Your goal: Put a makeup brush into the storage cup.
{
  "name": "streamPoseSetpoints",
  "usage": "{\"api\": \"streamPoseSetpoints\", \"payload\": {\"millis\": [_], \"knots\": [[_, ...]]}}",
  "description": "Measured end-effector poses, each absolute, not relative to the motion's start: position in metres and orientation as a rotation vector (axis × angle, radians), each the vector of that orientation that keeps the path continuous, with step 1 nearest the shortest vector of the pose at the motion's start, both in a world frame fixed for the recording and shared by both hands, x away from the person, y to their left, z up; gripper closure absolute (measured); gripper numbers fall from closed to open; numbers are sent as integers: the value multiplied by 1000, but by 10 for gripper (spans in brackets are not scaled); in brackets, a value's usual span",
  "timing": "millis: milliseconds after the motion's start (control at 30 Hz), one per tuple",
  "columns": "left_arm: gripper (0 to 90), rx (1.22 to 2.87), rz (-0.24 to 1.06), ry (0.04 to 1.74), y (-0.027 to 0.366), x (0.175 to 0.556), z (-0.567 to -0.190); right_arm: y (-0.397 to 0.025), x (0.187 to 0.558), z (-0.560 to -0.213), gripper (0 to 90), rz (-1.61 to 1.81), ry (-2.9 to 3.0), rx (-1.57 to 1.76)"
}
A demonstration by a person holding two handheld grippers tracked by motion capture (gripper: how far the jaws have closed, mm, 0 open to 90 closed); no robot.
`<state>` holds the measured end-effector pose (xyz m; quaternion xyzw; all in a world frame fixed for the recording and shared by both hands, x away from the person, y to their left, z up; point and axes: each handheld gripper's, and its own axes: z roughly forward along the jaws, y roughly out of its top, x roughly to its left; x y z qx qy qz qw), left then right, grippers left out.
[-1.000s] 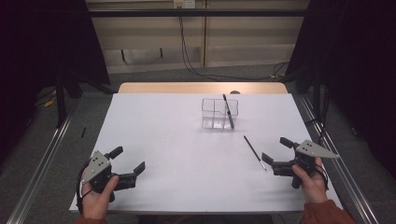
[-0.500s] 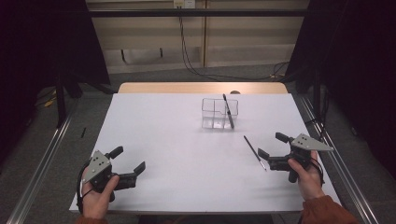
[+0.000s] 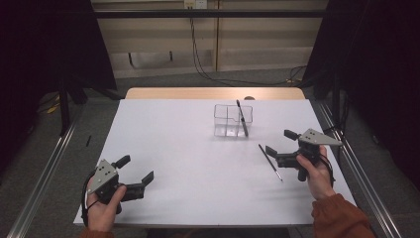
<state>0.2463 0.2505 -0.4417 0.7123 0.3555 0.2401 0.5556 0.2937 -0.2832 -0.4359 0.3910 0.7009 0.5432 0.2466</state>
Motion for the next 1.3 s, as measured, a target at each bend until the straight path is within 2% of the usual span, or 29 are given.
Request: {"api": "streamPoseSetpoints", "payload": {"millis": [467,767,833,1300], "knots": [[25,1691,568,834,250,247,-442,-274,305,-431,28,1437,1997,1081],[25,1695,570,834,251,248,-443,-279,317,-424,47,1255,2169,1121],[25,1694,568,835,251,248,-443,-278,320,-424,27,1223,2208,1129],[25,1703,565,827,250,248,-443,-265,335,-433,37,902,2543,1250]]}}
